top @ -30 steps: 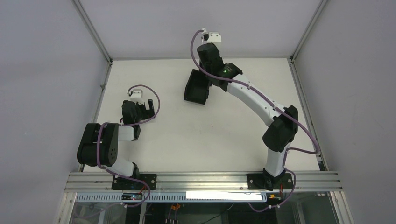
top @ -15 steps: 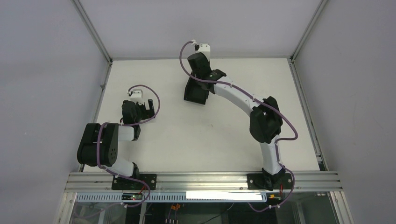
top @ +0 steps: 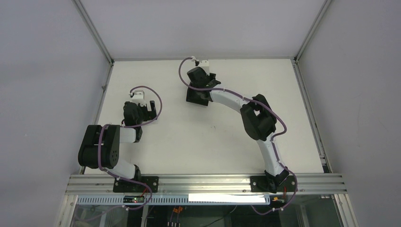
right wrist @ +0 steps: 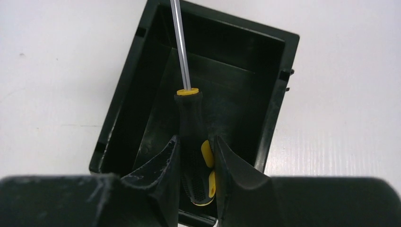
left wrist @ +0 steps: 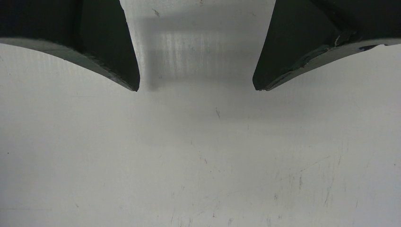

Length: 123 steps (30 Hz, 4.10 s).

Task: Put the screwdriver in the bin
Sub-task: Place the screwdriver in the bin, then reset both arms

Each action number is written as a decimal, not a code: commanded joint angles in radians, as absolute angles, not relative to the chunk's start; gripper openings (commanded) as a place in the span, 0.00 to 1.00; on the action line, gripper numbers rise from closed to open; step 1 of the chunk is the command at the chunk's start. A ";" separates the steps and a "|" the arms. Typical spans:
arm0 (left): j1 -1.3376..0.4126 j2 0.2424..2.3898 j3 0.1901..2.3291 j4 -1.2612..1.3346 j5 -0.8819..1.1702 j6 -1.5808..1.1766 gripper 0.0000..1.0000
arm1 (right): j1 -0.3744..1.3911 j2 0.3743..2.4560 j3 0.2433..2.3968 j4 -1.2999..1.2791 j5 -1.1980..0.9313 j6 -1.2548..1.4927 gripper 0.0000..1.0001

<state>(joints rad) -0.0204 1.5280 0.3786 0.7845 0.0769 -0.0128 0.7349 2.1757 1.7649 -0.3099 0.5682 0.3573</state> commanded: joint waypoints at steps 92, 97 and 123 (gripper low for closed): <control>-0.029 1.508 0.379 0.812 0.057 -0.017 0.99 | 0.371 1.590 1.807 -0.478 0.274 -0.058 0.99; -0.029 1.507 0.379 0.812 0.057 -0.017 0.99 | 0.245 1.533 1.750 -0.474 0.169 -0.034 0.99; -0.029 1.508 0.379 0.813 0.057 -0.017 0.99 | 0.016 1.531 1.712 -0.513 -0.061 -0.035 0.99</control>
<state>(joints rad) -0.0204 1.5280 0.3786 0.7845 0.0765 -0.0128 0.0174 1.5509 1.7107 -0.5377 -0.0425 -0.0433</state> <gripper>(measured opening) 0.992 0.993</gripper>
